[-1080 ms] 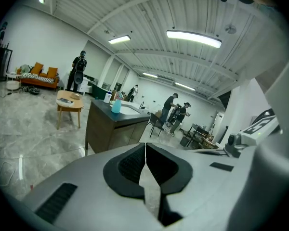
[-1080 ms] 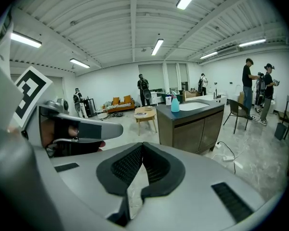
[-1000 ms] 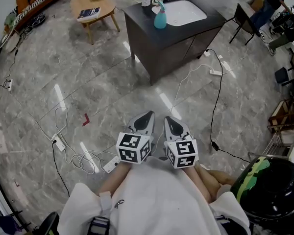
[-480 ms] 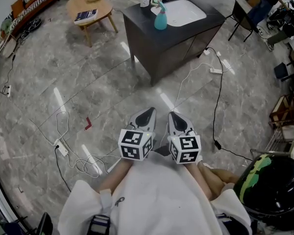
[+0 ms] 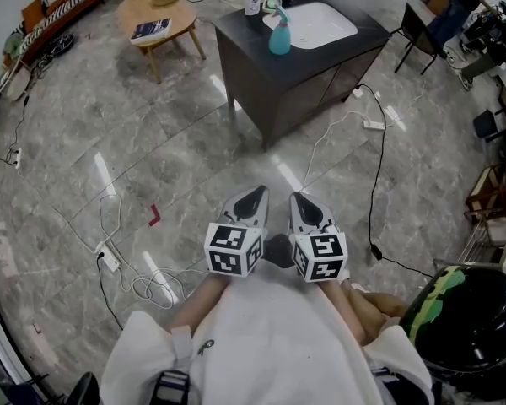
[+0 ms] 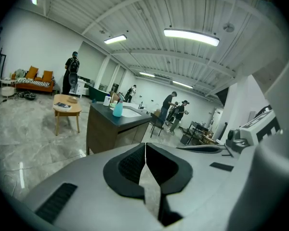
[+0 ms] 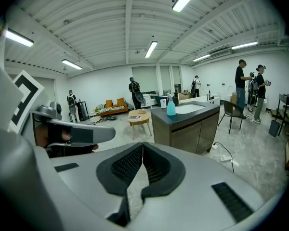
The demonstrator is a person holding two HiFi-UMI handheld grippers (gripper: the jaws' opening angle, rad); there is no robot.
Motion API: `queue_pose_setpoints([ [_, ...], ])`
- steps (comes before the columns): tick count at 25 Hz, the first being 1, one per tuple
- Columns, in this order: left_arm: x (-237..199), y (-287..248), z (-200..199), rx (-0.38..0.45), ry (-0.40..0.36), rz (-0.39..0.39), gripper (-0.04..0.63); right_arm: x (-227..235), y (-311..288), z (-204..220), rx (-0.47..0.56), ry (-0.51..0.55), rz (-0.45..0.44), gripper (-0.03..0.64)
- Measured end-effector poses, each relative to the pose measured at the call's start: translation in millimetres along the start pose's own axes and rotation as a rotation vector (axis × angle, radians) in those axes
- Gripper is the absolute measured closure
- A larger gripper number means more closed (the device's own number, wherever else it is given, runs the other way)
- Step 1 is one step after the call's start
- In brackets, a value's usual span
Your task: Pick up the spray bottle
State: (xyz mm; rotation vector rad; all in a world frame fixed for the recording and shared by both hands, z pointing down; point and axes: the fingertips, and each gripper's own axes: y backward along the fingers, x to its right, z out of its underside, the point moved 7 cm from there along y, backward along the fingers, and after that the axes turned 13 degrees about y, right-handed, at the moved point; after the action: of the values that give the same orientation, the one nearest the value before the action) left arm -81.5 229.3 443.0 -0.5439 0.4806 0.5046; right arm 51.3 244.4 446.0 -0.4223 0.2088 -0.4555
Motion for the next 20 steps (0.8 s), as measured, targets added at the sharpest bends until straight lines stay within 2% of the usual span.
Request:
queue_pose_setpoints([
  [8,-2.8,7.4,6.5,0.004,-0.007,-0.011,0.566,-2.4,2.1,8.5,-0.015,-0.011,-0.003,0.591],
  [14,-0.3,4.3,0.9,0.009,-0.019,-0.009,0.566,-2.6,-5.5,2.9,0.003,-0.002,-0.039,0.591],
  [20,-6.5,-1.9,-7.8,0.03,0.005,-0.023,0.566,6.4,-15.2,-5.2,0.025,0.018,-0.061,0.591],
])
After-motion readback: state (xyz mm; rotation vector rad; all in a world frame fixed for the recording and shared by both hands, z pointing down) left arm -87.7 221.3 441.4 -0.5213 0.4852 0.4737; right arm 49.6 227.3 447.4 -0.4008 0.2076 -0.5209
